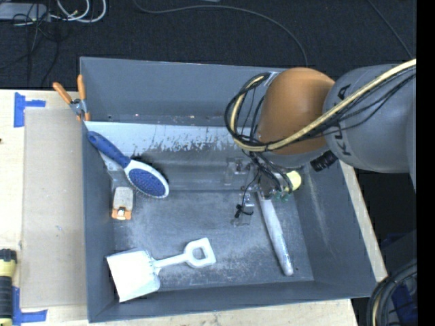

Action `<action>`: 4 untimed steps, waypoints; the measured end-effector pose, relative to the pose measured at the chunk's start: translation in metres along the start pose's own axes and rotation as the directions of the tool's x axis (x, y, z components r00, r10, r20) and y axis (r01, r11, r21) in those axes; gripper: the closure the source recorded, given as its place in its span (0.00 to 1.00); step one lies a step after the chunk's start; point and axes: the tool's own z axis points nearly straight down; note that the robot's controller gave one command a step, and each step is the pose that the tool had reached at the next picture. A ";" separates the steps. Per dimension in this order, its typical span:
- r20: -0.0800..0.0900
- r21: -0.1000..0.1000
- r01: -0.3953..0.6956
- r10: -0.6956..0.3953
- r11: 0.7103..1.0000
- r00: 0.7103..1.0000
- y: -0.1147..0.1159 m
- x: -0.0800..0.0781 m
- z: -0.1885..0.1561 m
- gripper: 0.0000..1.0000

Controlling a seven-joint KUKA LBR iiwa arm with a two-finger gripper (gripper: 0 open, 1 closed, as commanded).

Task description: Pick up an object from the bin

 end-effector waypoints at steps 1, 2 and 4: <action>0.008 0.000 -0.001 0.001 1.000 1.000 0.000 -0.002 -0.005 0.00; 0.013 0.002 0.110 -0.110 0.994 0.994 0.009 -0.012 0.015 0.00; 0.008 0.000 0.077 -0.077 0.997 0.997 0.060 0.005 0.060 0.00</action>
Offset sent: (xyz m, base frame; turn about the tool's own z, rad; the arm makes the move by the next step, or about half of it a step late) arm 0.0284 0.0342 -0.0760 -0.3659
